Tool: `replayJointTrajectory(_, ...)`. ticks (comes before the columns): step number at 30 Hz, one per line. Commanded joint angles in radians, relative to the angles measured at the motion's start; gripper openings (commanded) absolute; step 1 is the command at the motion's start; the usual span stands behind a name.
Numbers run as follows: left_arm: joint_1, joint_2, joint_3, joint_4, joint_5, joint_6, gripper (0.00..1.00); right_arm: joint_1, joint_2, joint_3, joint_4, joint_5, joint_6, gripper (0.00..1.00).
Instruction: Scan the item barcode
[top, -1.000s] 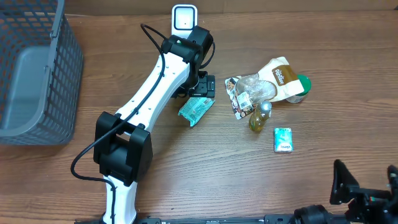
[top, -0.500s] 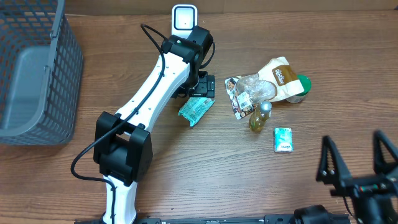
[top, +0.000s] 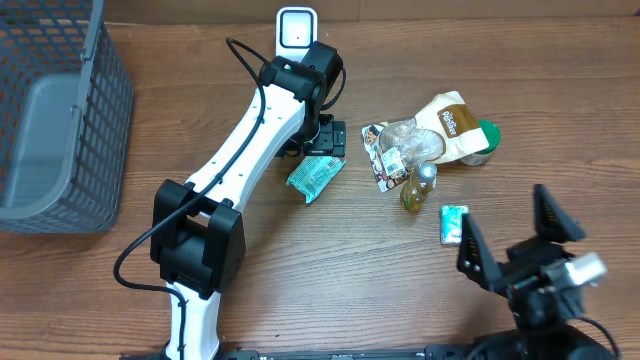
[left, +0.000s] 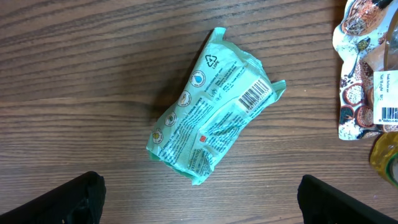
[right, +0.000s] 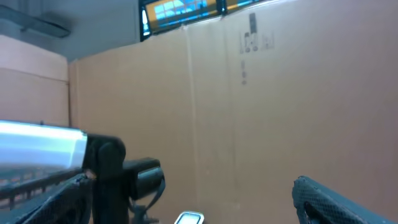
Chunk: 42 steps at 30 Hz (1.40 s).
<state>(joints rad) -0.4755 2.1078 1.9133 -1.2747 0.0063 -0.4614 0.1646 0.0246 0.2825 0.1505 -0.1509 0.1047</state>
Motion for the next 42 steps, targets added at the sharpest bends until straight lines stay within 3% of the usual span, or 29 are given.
replayJointTrajectory(1,0.004,-0.018,0.018,0.0,-0.014,0.012,0.99,-0.003,-0.022,-0.096,0.053,-0.019,0.0,1.0)
replayJointTrajectory(11,0.004,-0.018,0.018,0.0,-0.014,0.012,1.0,-0.003,-0.022,-0.275,0.069,-0.006,0.0,1.0)
replayJointTrajectory(21,0.004,-0.018,0.018,0.001,-0.014,0.012,1.0,-0.003,-0.022,-0.275,-0.232,0.077,0.003,1.0)
replayJointTrajectory(42,0.004,-0.018,0.018,0.001,-0.014,0.012,0.99,-0.003,-0.022,-0.275,-0.231,0.09,-0.004,1.0)
